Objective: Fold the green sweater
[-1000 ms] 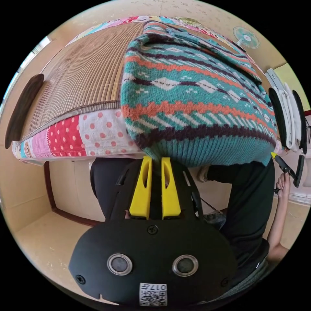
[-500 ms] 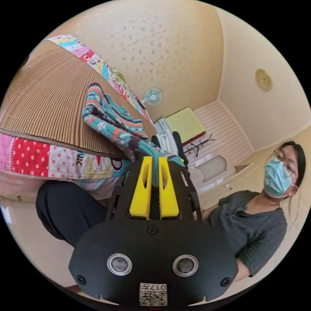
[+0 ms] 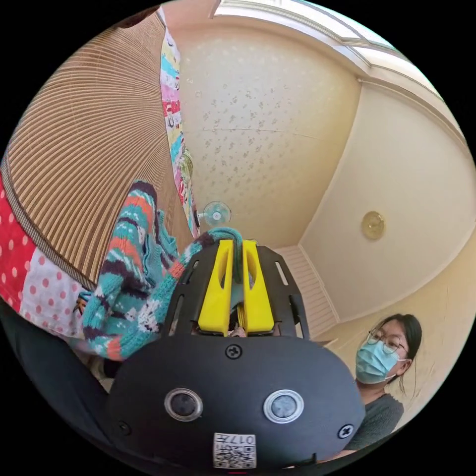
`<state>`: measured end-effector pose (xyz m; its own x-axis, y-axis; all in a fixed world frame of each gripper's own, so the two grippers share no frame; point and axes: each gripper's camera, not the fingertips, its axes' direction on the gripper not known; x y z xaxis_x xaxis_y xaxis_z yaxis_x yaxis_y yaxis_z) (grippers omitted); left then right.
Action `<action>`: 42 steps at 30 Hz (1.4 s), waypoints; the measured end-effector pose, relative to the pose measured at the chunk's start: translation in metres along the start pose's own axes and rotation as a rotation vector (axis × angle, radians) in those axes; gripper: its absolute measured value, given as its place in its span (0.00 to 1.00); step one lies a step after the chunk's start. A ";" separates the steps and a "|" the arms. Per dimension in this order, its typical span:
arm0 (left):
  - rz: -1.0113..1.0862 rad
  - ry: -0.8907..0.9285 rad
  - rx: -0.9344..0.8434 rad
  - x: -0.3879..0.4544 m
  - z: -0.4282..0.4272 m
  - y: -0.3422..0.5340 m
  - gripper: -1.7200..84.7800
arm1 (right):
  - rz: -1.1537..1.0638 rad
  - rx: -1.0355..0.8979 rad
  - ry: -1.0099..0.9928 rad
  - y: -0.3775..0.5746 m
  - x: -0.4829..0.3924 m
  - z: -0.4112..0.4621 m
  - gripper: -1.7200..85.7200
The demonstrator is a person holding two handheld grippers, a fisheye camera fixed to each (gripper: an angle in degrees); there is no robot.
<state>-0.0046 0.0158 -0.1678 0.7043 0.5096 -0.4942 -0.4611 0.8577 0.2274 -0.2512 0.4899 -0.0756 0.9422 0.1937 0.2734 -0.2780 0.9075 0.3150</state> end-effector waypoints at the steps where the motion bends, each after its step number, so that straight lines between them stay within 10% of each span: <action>1: 0.006 -0.038 0.004 0.000 0.009 -0.012 0.06 | -0.019 -0.005 0.091 -0.016 -0.003 0.031 0.04; 9: 0.263 -0.412 -0.141 -0.009 0.102 -0.084 0.13 | -0.036 -0.169 0.530 -0.025 0.046 0.201 0.05; 17: 0.260 -0.820 0.016 0.001 -0.002 0.036 0.25 | -0.305 0.021 0.348 0.075 0.004 0.148 0.05; 25: 0.032 -0.692 -0.007 -0.062 0.022 0.078 0.17 | -0.606 -0.447 0.619 0.162 0.039 0.235 0.03; 31: 0.171 -0.408 0.048 0.001 0.071 0.082 0.10 | -0.555 -0.283 0.466 0.176 0.076 0.213 0.03; 42: 0.738 -0.273 -0.659 0.103 0.458 0.278 0.12 | -0.391 0.032 0.484 0.160 0.112 0.141 0.03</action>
<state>0.1869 0.3382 0.2288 0.1858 0.9639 -0.1909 -0.9760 0.1586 -0.1492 -0.2163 0.6042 0.1334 0.9513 0.0029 -0.3084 0.1067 0.9352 0.3378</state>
